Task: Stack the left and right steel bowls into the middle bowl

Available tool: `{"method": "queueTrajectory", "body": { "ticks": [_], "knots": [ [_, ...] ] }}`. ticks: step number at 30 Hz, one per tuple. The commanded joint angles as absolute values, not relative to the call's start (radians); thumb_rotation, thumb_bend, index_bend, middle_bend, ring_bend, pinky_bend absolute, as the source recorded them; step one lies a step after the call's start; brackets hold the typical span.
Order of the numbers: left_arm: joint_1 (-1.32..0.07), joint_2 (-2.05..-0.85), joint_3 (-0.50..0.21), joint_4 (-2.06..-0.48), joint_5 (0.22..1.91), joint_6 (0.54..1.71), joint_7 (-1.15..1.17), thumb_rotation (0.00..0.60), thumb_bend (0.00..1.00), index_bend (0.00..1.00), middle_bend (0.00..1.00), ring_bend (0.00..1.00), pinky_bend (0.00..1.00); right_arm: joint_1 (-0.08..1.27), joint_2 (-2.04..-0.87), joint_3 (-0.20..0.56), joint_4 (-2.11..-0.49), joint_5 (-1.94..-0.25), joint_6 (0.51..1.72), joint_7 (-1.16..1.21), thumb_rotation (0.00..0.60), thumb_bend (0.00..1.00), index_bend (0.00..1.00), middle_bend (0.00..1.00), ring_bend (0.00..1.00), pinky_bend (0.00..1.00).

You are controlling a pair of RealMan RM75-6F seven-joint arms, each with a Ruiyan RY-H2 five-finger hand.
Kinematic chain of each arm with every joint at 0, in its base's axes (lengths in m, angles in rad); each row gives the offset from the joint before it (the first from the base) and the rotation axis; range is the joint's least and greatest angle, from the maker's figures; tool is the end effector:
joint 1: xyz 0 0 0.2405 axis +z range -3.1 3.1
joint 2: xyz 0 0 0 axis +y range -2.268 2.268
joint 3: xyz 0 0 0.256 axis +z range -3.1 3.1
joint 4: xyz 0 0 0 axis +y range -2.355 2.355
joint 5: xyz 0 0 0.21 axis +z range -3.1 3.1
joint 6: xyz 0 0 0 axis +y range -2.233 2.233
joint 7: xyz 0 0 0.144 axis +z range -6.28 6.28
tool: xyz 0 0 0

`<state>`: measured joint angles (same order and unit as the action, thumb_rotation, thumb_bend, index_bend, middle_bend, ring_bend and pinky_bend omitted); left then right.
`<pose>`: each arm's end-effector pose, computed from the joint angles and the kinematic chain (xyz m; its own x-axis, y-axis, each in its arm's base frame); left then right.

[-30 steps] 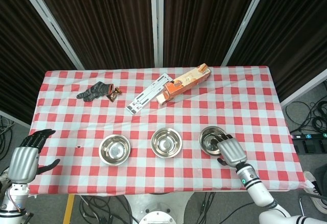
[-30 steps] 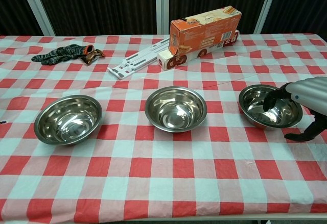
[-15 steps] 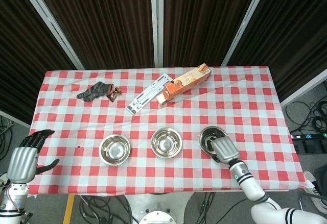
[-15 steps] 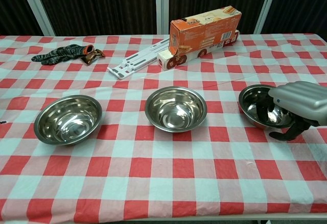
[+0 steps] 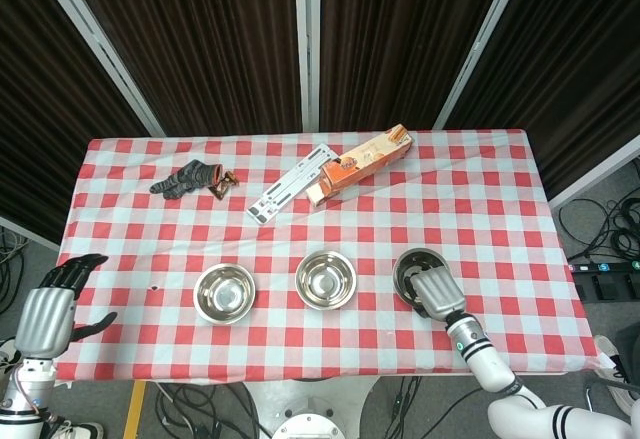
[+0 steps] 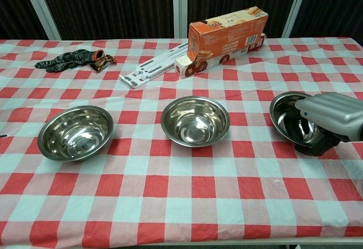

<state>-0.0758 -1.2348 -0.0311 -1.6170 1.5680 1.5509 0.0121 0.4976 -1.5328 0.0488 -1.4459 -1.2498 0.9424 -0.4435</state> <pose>-0.2891 0.1729 0.1254 0.2956 -0.0336 0.9547 0.9522 -0.0708 -0.2973 -0.2391 -0.2715 -0.0288 0.6015 -0.3613 0.7125 -0.7953 -0.3546 0.4917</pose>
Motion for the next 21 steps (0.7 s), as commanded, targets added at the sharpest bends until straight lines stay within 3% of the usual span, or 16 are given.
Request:
{"method": "queueTrajectory", "body": {
  "ticks": [1,10,21],
  "knots": [
    [-0.076,-1.234,-0.031,-1.618,1.568,1.551,0.012,0.600,0.11,0.26,0.30,0.22,0.29,0.499,-1.530,0.049,-1.449,-1.254,0.950,-0.440,0.600,0.41,0.69,0.55,0.47,0.61],
    [-0.077,-1.230,-0.034,-1.623,1.563,1.548,0.004,0.600,0.11,0.26,0.30,0.22,0.29,0.504,-1.513,0.060,-1.481,-1.285,0.995,-0.428,0.600,0.42,0.70,0.56,0.48,0.62],
    [-0.069,-1.226,-0.046,-1.622,1.546,1.565,-0.004,0.600,0.11,0.26,0.30,0.22,0.29,0.612,-1.518,0.145,-1.652,-1.298,0.973,-0.496,0.600,0.41,0.70,0.56,0.48,0.62]
  ]
}}
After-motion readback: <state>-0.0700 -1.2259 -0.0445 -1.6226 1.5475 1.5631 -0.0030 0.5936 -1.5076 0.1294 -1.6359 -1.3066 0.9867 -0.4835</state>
